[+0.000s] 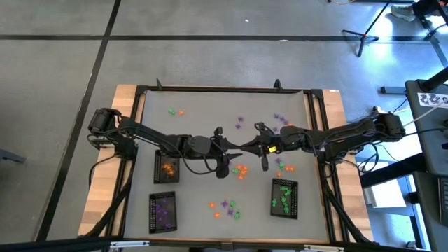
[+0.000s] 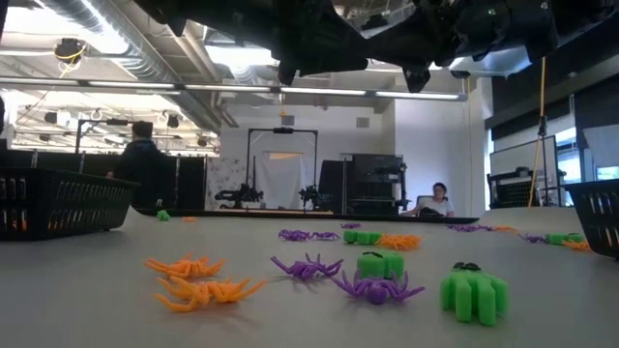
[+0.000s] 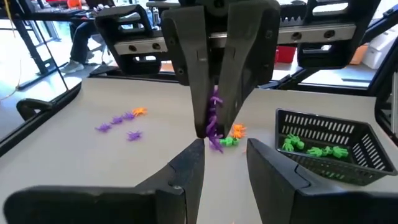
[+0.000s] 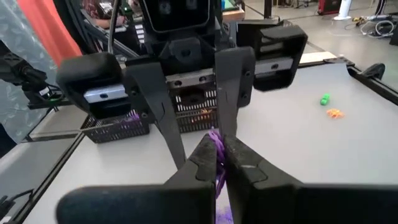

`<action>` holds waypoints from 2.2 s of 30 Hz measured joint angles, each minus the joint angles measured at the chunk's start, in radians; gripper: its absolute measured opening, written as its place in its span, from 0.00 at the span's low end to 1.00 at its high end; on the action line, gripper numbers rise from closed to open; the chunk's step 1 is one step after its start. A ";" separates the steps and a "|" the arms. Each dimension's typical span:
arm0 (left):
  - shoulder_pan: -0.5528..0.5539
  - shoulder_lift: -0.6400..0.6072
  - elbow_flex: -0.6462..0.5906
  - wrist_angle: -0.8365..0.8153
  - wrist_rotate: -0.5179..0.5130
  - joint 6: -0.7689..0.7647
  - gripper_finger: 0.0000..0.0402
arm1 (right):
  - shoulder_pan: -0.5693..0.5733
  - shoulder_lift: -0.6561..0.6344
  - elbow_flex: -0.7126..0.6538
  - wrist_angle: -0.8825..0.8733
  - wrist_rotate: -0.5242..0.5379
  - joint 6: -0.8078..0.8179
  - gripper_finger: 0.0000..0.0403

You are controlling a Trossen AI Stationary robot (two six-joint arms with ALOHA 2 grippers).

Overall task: Sort Halloween decoration
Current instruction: Put the purple spider toy into the bottom left black basket

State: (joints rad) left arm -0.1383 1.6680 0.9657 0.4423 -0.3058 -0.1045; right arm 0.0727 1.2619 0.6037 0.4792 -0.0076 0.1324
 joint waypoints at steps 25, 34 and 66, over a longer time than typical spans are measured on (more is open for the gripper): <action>0.001 0.000 0.000 -0.021 -0.031 -0.028 0.22 | 0.000 0.030 0.000 0.047 -0.010 0.001 0.02; -0.002 0.000 0.000 -0.042 -0.031 -0.028 0.01 | 0.000 0.030 0.000 0.047 -0.010 0.001 0.02; -0.092 0.000 0.000 -0.121 -0.237 -0.046 0.00 | 0.000 0.031 0.000 0.041 -0.055 0.022 0.34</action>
State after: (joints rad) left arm -0.2299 1.6680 0.9657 0.3213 -0.5430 -0.1505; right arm 0.0727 1.2930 0.6033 0.5205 -0.0630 0.1547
